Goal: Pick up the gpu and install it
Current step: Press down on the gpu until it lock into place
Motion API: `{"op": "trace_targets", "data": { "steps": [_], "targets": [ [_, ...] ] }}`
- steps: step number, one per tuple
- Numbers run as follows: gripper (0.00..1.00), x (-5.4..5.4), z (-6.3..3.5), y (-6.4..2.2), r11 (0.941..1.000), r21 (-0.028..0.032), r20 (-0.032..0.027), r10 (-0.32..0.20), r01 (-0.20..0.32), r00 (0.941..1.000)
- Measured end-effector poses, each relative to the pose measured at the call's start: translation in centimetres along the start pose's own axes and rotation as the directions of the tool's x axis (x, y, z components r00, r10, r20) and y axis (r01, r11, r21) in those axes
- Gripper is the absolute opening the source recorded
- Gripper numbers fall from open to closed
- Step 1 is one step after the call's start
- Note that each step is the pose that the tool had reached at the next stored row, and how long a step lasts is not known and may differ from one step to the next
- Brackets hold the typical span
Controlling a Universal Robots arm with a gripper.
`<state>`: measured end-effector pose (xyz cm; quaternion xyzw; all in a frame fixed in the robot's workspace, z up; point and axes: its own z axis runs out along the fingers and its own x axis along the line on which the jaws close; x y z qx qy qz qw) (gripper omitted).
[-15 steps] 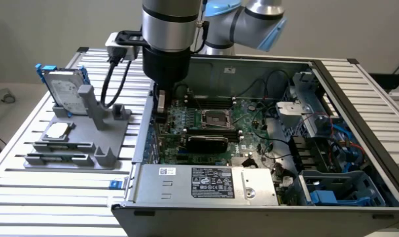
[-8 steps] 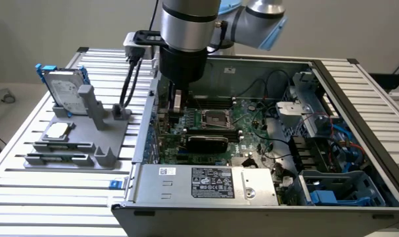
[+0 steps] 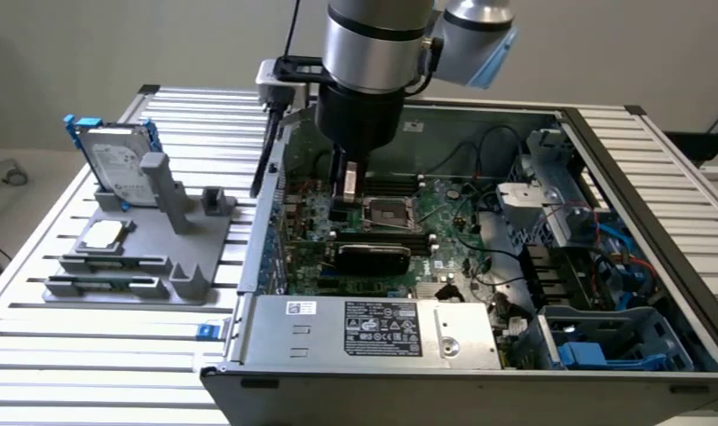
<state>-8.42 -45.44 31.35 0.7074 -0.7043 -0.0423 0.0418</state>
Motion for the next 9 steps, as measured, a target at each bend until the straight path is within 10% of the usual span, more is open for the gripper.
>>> {"op": "trace_targets", "data": {
  "steps": [3, 9],
  "targets": [
    [0.11, -0.01, -0.03, -0.29, 0.9999, 0.0123, 0.0029, 0.000, 0.000, 1.0000],
    [0.11, -0.01, -0.11, -0.29, 0.9999, 0.0125, 0.0032, 0.000, 0.000, 1.0000]
  ]
}}
